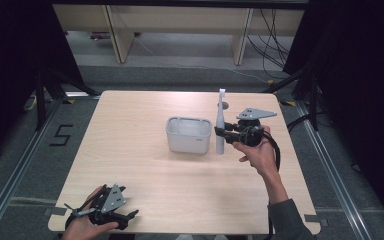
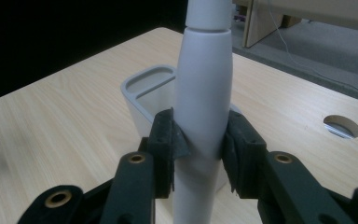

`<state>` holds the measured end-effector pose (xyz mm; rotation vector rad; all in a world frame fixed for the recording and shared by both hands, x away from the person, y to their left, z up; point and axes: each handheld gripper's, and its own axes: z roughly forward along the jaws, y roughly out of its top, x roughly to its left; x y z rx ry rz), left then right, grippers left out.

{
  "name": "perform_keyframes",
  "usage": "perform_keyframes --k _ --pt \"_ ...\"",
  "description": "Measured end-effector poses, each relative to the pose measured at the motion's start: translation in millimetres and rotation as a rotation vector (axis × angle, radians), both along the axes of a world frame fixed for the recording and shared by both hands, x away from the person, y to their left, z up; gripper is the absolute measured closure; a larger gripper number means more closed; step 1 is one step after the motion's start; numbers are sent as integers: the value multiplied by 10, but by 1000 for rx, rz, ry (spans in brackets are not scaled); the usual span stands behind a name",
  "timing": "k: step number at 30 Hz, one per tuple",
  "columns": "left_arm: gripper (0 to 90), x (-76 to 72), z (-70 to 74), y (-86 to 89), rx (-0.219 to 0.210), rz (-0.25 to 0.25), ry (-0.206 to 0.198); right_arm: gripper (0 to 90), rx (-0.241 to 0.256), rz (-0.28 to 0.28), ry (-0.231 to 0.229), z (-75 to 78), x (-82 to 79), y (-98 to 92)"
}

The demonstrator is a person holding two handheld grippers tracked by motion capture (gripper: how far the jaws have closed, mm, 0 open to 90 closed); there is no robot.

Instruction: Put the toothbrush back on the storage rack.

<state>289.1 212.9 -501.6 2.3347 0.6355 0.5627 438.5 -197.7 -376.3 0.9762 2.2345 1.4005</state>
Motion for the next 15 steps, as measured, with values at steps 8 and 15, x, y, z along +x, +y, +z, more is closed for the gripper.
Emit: perform_keyframes --k 8,15 --pt "153 1 -2 1 1 1 3 666 5 0 -5 98 92 77" --pt "153 0 1 1 1 -3 1 666 31 -19 -16 178 172 158"
